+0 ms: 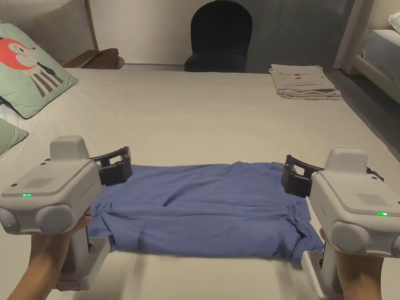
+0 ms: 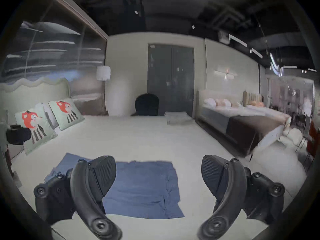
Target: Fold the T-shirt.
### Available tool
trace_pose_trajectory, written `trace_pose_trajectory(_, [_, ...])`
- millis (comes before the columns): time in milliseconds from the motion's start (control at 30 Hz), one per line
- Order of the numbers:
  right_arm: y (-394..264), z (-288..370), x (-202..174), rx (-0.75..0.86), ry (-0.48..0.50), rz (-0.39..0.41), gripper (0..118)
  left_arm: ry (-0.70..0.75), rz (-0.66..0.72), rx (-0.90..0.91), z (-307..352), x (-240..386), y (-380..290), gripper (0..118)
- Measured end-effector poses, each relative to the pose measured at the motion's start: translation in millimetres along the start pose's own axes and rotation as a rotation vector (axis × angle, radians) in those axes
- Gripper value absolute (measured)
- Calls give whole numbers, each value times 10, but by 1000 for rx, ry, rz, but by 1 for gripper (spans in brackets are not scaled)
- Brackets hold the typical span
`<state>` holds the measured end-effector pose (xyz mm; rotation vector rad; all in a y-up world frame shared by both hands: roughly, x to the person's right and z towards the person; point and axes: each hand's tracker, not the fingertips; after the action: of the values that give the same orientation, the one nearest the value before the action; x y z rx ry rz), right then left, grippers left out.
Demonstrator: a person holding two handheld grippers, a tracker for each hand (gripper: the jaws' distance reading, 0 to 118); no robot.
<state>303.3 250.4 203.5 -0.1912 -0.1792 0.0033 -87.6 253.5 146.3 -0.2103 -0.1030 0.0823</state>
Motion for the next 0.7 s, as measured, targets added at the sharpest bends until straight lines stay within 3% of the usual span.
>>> trace_pose_trajectory(167, [75, 351, -90, 112, 7, 45, 97, 27, -66, 100, 341, 171, 20, 101])
trace_pose_trajectory(267, [76, 454, -135, 135, 12, 55, 68, 53, -121, 146, 469, 275, -10, 93])
trace_pose_trajectory(333, [55, 491, -154, 156, 7, 60, 30, 36, -135, 150, 525, 304, -31, 53])
trace_pose_trajectory(400, [37, 513, -165, 169, 11, 68, 0, 13, -138, 148, 574, 362, -28, 0])
trace_pose_trajectory(700, [43, 517, -157, 173, 13, 70, 0, -21, -90, 106, 489, 293, -19, 0])
